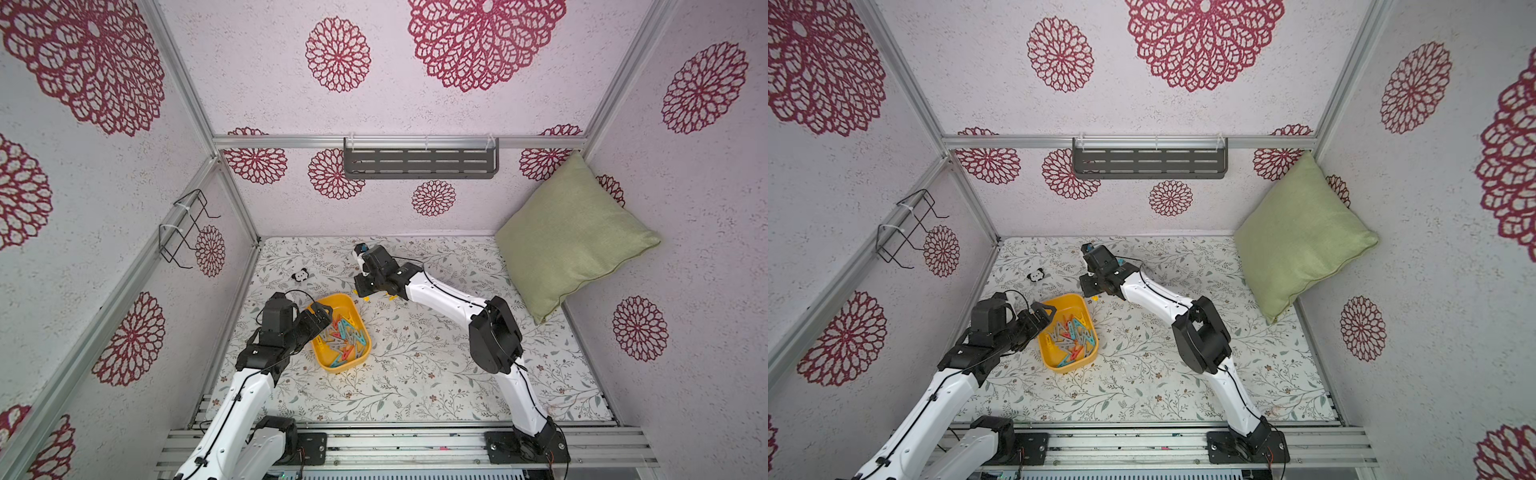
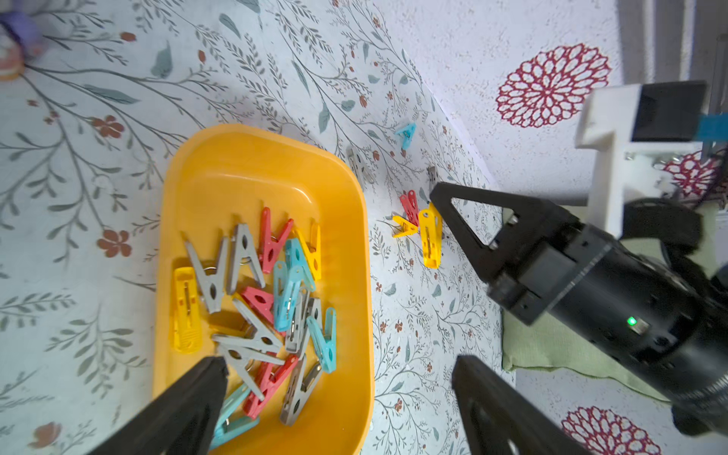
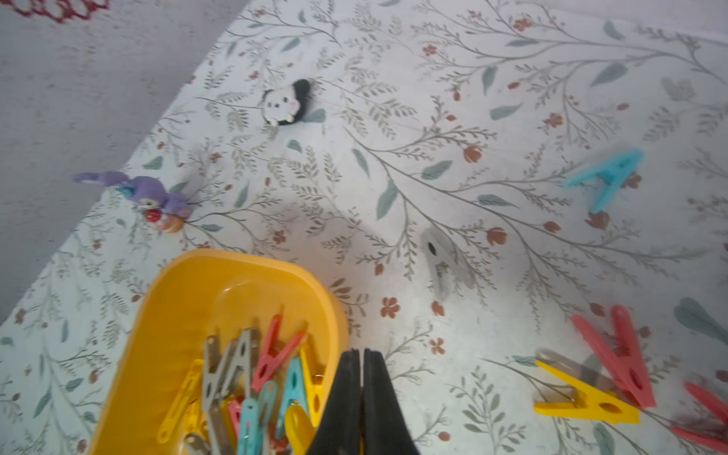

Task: Put the clothespins into the storage box
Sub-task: Pick up the clothespin from the center of the board, then place the clothespin in the storage box, then pick up the clothespin from the center of the board.

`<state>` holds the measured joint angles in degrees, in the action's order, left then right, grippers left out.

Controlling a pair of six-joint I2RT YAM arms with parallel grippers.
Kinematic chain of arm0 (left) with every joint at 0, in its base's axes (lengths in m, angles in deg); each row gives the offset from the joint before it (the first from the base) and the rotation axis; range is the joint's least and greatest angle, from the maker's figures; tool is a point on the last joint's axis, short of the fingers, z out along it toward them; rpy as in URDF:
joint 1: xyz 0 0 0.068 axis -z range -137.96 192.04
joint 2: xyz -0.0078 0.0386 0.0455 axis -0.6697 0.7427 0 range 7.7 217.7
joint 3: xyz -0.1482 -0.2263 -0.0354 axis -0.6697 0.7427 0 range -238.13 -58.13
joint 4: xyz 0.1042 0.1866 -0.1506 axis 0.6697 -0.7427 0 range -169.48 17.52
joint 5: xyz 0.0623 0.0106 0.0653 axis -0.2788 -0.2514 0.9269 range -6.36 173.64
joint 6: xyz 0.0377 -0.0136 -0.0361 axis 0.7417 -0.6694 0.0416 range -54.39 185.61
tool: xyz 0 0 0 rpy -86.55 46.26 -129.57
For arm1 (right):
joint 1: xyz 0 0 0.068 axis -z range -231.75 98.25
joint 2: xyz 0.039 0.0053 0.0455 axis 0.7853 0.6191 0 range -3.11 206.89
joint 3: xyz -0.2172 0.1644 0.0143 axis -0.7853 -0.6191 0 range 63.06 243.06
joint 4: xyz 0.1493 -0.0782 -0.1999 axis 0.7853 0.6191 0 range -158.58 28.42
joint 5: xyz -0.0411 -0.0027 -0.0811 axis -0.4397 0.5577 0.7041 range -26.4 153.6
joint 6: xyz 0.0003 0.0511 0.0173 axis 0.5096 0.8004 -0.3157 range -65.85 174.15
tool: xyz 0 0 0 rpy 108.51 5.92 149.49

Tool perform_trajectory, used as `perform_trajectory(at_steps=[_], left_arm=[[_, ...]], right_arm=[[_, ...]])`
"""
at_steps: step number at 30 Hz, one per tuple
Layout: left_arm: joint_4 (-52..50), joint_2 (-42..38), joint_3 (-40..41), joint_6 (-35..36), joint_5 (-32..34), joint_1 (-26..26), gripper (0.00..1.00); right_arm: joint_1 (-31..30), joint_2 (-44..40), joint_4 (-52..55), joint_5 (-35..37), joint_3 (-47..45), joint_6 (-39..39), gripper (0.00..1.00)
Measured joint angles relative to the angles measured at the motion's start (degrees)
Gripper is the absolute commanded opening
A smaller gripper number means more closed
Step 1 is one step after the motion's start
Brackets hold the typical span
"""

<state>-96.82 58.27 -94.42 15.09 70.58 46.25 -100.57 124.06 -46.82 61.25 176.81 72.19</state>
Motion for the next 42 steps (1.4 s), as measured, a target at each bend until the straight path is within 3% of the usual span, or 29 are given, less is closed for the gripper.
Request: perform_trajectory(at_steps=[7, 11, 17, 24, 32, 42], left_arm=[[-3.5, -3.4, 0.2, 1.5, -1.9, -7.5, 0.97], [-4.3, -5.7, 1.8, 1.9, -3.1, -10.6, 0.97], [-4.8, -6.7, 3.5, 1.8, -4.8, -11.8, 0.97], [-3.4, -4.8, 3.5, 0.7, -8.7, -11.7, 0.97], [0.5, -0.9, 3.5, -1.6, -10.1, -5.8, 0.97], [6.3, 3.8, 3.5, -5.2, -8.2, 3.0, 0.97]], right_arm=[[-4.1, -0.2, -1.8, -3.8, -2.4, 0.6, 0.08], [-6.1, -0.2, -3.1, -5.9, -5.5, 1.5, 0.16], [-7.5, -0.3, -4.6, -7.4, -8.5, 2.0, 0.36], [-6.5, -4.9, -6.6, -5.4, -12.5, 1.4, 0.41], [1.0, -8.5, -8.9, -4.8, -12.7, 0.1, 0.4], [6.1, 7.4, -1.9, -3.5, 1.7, -4.0, 0.35]])
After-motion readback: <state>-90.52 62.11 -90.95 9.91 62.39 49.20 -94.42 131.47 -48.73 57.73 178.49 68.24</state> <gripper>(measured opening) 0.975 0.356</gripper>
